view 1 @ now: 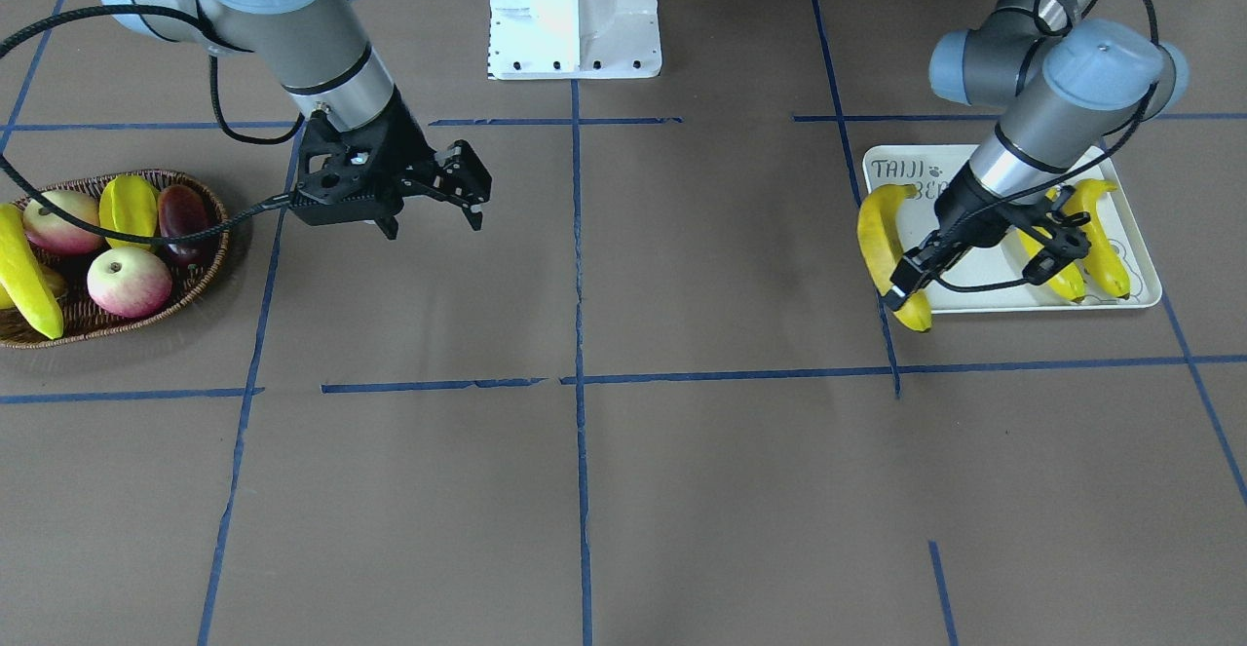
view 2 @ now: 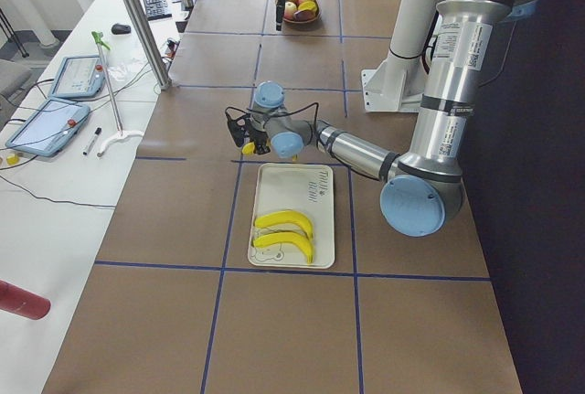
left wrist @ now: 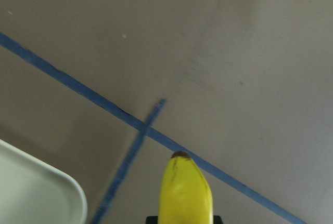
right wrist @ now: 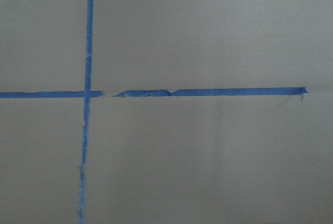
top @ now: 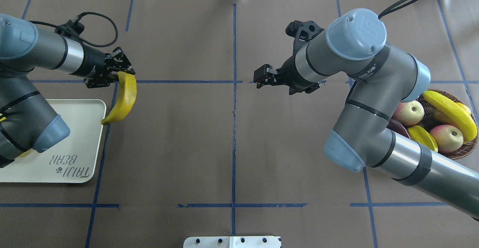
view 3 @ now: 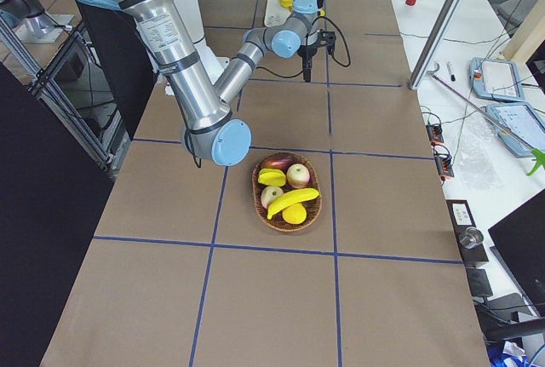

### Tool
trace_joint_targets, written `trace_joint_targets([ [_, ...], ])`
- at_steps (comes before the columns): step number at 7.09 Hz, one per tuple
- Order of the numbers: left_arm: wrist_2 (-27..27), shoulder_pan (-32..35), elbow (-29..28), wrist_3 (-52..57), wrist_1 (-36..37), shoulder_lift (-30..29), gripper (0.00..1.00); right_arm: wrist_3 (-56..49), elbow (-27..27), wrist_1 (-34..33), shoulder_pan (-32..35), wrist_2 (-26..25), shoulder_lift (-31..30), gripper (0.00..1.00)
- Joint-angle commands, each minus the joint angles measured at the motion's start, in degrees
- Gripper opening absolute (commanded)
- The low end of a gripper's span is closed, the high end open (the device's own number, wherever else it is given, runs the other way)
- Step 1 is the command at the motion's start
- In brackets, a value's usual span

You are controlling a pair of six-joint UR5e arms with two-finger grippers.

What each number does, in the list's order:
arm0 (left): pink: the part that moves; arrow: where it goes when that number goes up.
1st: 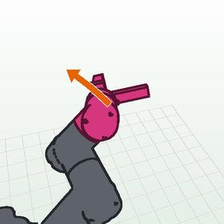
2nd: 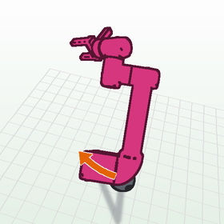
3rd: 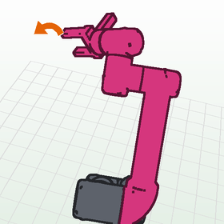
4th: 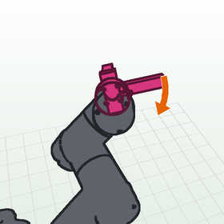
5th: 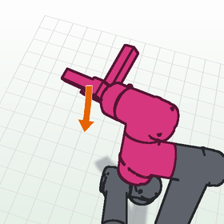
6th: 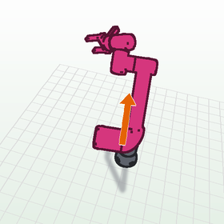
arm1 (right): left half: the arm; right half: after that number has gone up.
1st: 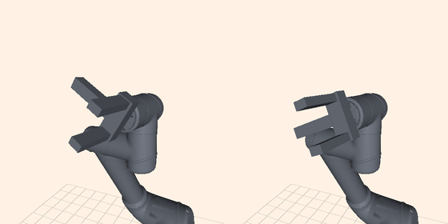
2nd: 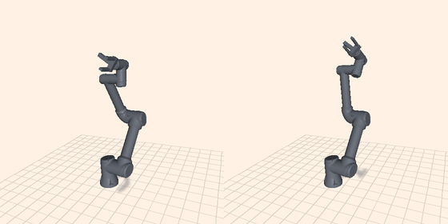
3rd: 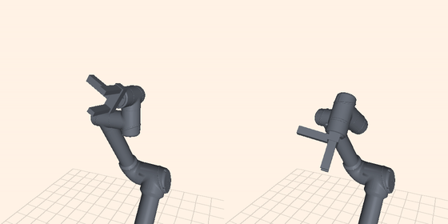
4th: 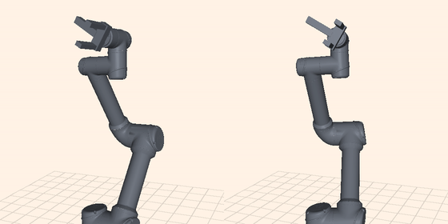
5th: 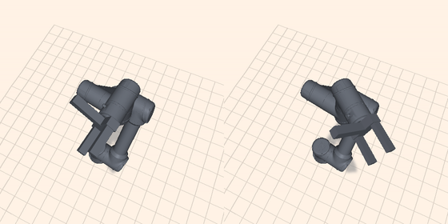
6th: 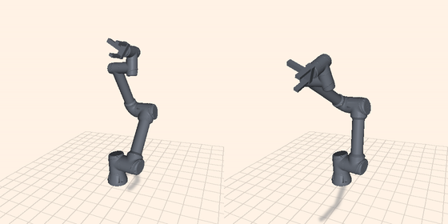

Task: Transfer all bananas from basket to plate

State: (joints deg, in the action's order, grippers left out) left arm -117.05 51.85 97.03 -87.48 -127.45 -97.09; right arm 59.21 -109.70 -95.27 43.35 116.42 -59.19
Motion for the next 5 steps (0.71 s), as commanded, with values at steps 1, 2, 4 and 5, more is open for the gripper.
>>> trace_joint_targets([
  [1, 4.0, 0.4, 0.6, 5.8, -0.2, 6.7, 0.02, -7.6, -2.8, -6.6, 1.7, 0.2, -1.3, 1.0],
  [2, 5.8, 0.2, 0.2, 5.9, -0.7, 9.2, 0.02, -7.7, -2.7, -6.3, 1.8, 0.2, -1.5, 1.0],
  [4, 7.5, -0.1, -0.5, 6.0, -1.8, 9.7, 0.02, -7.7, -2.7, -6.2, 1.7, 0.3, -1.5, 1.0],
  [5, 7.4, -0.2, -0.5, 5.6, -1.8, 9.6, 0.04, -7.7, -2.8, -6.2, 1.7, 0.3, -1.5, 1.0],
])
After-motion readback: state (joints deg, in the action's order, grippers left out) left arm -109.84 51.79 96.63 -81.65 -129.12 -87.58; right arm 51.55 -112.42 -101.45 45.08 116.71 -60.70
